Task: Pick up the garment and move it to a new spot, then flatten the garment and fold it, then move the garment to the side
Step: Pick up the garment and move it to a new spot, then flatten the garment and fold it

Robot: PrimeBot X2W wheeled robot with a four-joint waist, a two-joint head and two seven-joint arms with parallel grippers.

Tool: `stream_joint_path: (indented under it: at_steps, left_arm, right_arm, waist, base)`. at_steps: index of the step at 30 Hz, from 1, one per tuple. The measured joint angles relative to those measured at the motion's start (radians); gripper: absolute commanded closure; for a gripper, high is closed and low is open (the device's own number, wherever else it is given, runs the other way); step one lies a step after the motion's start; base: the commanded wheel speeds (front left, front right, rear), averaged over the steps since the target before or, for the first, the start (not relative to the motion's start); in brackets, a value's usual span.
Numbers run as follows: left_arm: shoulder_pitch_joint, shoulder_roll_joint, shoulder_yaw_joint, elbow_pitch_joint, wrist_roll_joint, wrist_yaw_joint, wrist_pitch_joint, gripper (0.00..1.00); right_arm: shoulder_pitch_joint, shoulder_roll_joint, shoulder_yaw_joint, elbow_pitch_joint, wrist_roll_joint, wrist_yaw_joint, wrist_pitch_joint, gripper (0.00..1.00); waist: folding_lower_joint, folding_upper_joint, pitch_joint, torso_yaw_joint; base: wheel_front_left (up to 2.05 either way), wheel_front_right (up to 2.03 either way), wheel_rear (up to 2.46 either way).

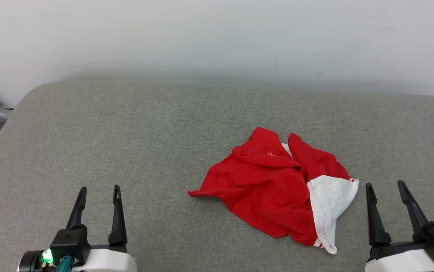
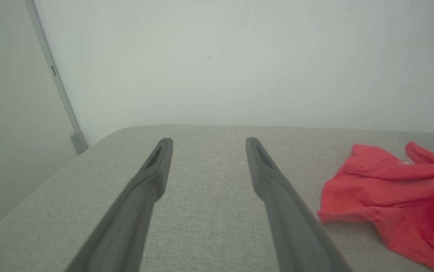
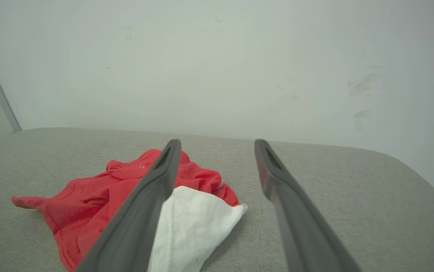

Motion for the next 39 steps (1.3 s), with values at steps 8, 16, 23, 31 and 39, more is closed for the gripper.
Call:
stream_joint_path:
  at_steps: [8,16,23,31,39]
  left_arm:
    - [0.015,-0.045,0.053,0.015,0.059,-0.069,0.0,0.0]
    - [0.019,-0.071,0.085,0.025,0.087,-0.115,0.0,0.0]
    - [0.02,-0.087,0.106,0.03,0.103,-0.138,0.0,0.0]
    - [0.02,-0.098,0.116,0.038,0.112,-0.162,0.0,0.0]
    - [0.015,-0.109,0.117,0.043,0.119,-0.173,0.0,0.0]
  right_arm:
    - [0.014,0.0,-0.004,0.012,0.0,0.0,0.0,0.0]
    - [0.015,0.0,-0.006,0.019,0.0,0.0,0.0,0.0]
    - [0.015,0.0,-0.005,0.023,0.0,0.0,0.0,0.0]
    - [0.013,0.0,0.0,0.008,-0.003,0.0,0.0,0.0]
    - [-0.11,0.0,0.005,-0.071,-0.065,0.0,0.0,0.0]
  waist:
    - [0.0,0.0,-0.007,0.0]
    - [0.0001,0.0,-0.014,-0.002]
    - [0.0,0.0,-0.017,-0.003]
    - [0.0001,0.0,-0.022,0.001]
    - [0.0001,0.0,-0.018,0.008]
  base:
    - [0.0,0.0,0.0]
    - [0.0,0.0,0.0]
    - [0.0,0.0,0.0]
    - [0.0,0.0,0.0]
    - [0.0,0.0,0.0]
